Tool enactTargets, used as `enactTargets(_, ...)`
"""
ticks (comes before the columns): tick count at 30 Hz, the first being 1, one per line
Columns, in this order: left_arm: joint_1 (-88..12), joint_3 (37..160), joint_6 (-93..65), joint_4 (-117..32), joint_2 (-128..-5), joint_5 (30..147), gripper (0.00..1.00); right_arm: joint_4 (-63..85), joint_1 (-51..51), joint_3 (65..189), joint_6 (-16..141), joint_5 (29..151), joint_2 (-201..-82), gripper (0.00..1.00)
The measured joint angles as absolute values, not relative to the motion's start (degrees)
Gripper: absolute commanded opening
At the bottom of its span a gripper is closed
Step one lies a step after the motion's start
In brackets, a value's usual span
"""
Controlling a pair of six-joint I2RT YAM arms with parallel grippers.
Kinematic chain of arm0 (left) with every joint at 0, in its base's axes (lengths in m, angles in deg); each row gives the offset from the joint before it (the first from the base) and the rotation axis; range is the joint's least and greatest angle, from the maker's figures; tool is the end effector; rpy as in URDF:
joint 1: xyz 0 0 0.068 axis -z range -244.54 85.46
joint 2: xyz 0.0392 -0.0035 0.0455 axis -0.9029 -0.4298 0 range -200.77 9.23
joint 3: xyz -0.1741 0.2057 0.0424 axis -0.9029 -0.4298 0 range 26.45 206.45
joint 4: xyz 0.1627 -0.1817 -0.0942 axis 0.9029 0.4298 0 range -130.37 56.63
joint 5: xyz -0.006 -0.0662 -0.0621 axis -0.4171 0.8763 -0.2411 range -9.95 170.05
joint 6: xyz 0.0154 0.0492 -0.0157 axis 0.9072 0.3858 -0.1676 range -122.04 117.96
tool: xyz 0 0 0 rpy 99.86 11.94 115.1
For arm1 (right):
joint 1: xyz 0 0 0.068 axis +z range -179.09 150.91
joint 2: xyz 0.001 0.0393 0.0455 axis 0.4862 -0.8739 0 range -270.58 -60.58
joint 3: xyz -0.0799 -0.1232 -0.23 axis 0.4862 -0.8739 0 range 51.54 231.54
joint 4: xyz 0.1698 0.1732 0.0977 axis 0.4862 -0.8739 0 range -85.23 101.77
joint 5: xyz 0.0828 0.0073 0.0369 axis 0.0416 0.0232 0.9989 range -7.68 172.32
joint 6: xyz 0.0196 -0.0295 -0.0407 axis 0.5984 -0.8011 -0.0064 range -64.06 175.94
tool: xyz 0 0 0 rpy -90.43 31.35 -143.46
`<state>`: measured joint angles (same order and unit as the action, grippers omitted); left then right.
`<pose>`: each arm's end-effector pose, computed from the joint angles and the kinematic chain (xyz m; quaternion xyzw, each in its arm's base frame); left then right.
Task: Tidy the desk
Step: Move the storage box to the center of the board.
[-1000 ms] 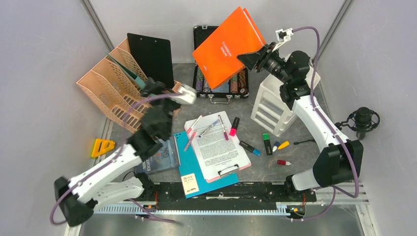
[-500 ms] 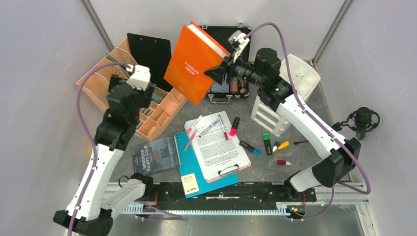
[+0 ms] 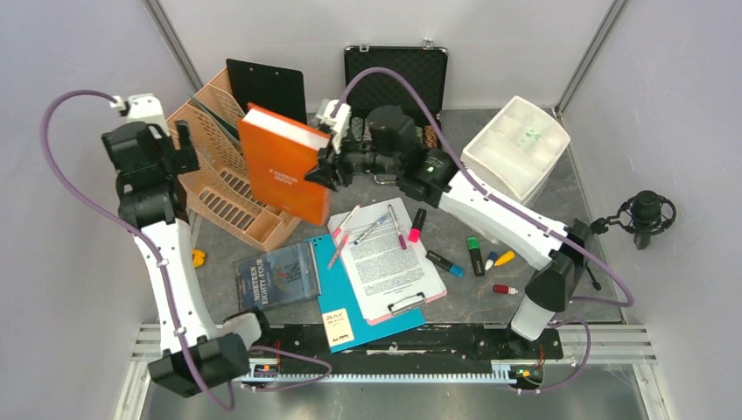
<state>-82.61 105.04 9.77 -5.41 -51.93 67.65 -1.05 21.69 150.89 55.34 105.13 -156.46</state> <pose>0.1994 0.0732 0.4427 -0.1075 0.7972 0.2357 0.5453 0.2382 0.3135 0.4334 -0.4393 0.6180 0.4055 0.5106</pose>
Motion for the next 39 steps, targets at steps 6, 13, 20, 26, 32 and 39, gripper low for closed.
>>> enactTargets(6,-95.7,106.33,8.46,-4.66,-54.93,76.22,1.0,-4.0,27.57,158.63,52.17,103.34,-163.47,0.0)
enactTargets(13,-102.39,106.33,8.46,-4.29,-56.09,84.11,1.0,-4.48,30.85,167.75,49.9,101.74,-171.62,0.0)
enactTargets(20,-103.09,105.3,8.59,-3.11,-53.7,91.19,1.0,-4.9,32.05,173.74,47.97,100.06,-178.57,0.0)
enactTargets(26,-103.09,106.31,8.59,-0.25,-50.89,92.7,1.0,-5.95,32.1,174.22,47.43,97.98,-179.82,0.0)
enactTargets(32,-103.22,113.21,8.7,3.38,-53.31,96.2,1.0,-5.75,32.1,175.31,46.42,96.04,-179.95,0.0)
enactTargets(39,-103.37,133.39,19.85,14.96,-59.02,109.88,1.0,-6.1,32.1,175.31,44.89,95.56,-179.95,0.0)
